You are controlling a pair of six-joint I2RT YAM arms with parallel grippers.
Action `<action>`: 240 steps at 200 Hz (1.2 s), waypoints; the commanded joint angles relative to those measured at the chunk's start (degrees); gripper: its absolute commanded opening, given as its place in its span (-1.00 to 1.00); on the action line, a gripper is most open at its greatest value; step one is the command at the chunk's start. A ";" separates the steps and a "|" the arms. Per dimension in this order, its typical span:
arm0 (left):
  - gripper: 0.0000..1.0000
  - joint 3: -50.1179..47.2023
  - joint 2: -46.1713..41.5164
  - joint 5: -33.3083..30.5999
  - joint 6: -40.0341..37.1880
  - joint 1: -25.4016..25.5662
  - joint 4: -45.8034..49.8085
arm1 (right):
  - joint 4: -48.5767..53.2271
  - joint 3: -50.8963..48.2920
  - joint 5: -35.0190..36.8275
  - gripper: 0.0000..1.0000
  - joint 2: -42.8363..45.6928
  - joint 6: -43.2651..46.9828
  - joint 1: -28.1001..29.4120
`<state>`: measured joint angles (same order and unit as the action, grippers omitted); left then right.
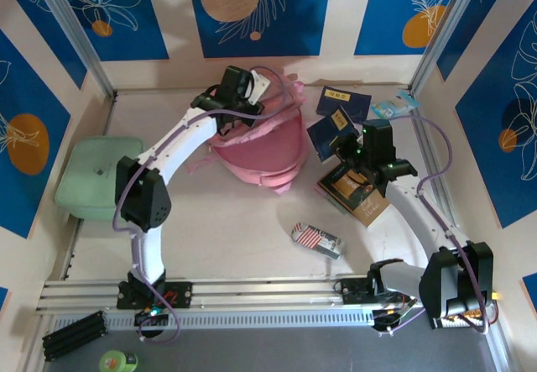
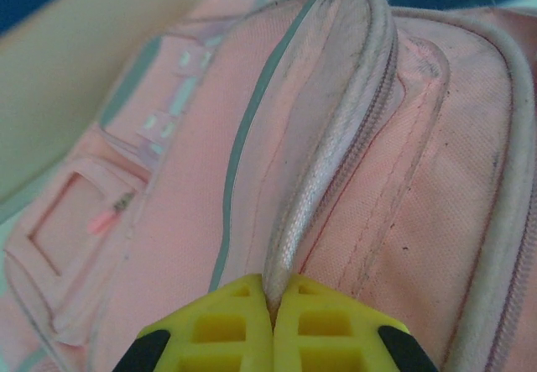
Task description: Pack books, pencil case, and school supplies into a backpack
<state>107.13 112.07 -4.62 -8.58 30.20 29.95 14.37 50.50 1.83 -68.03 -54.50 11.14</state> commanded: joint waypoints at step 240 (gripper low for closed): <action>-1.00 -1.81 -3.42 10.31 16.82 -6.68 -6.73 | -32.82 25.35 -10.62 0.48 -48.68 -15.94 14.32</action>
<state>106.56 111.79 4.58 5.56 25.32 27.88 -19.68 80.71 -7.88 -123.61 -71.31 25.87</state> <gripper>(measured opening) 0.065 0.724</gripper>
